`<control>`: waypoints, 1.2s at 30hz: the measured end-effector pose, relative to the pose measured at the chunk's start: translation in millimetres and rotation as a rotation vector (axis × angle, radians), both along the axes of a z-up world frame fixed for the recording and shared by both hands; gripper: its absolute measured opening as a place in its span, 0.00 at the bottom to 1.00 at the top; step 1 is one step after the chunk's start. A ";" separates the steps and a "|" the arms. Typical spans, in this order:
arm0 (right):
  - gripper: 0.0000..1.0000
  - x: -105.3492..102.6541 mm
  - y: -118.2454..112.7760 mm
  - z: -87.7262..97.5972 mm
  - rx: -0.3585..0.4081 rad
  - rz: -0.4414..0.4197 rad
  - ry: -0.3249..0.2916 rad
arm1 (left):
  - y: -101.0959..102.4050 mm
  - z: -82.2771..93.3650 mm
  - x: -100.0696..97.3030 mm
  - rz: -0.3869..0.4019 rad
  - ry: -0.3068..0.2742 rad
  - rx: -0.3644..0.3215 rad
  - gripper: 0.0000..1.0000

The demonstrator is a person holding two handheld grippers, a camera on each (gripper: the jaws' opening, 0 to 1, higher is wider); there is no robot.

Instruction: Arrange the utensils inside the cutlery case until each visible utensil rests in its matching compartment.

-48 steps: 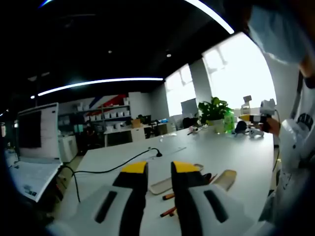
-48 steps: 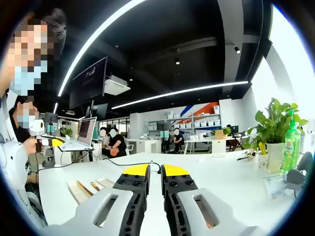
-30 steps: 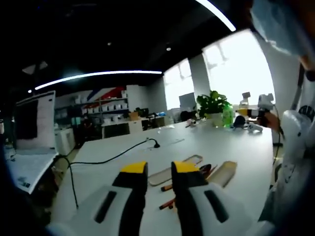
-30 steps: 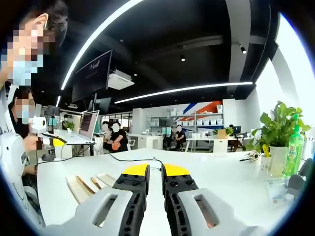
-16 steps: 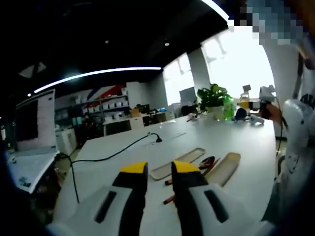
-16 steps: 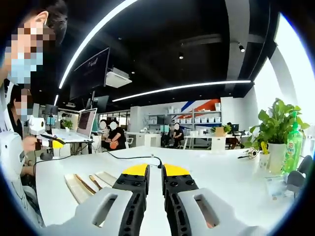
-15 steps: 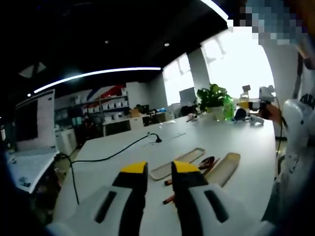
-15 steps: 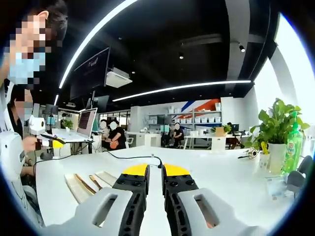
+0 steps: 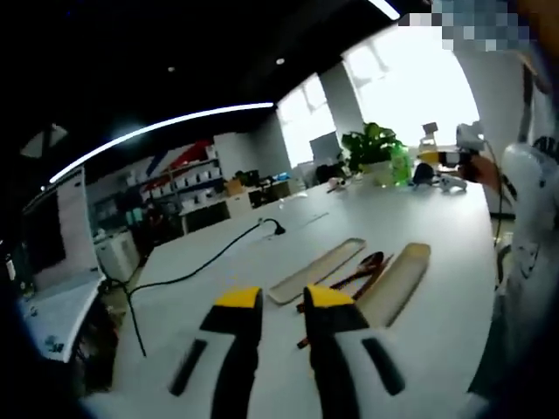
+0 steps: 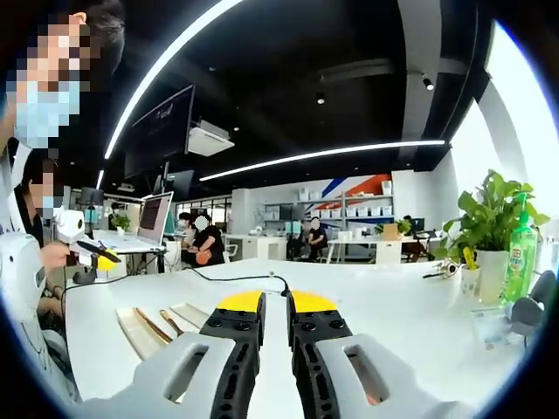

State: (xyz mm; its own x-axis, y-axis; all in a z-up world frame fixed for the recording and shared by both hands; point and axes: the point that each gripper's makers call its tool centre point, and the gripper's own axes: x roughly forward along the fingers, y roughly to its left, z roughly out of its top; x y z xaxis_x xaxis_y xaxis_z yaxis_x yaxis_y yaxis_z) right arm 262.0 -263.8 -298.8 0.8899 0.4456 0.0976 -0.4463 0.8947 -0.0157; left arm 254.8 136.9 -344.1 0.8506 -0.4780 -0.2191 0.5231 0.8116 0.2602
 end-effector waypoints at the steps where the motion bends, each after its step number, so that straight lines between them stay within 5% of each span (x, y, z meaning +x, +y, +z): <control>1: 0.09 0.0 -1.4 -0.4 0.004 -0.001 0.001 | -1.3 -0.5 0.6 -0.009 0.004 0.003 0.19; 5: 0.09 0.0 -5.2 -1.8 0.011 -0.002 0.004 | -12.8 -4.5 0.4 -0.047 0.036 -0.019 0.19; 10: 0.09 -0.7 -9.1 -1.7 0.013 -0.003 0.002 | -13.6 -23.4 3.0 -0.069 0.099 0.115 0.19; 36: 0.09 -4.4 -8.5 -9.9 0.054 0.001 0.018 | -10.3 -68.0 20.6 -0.166 0.243 0.353 0.16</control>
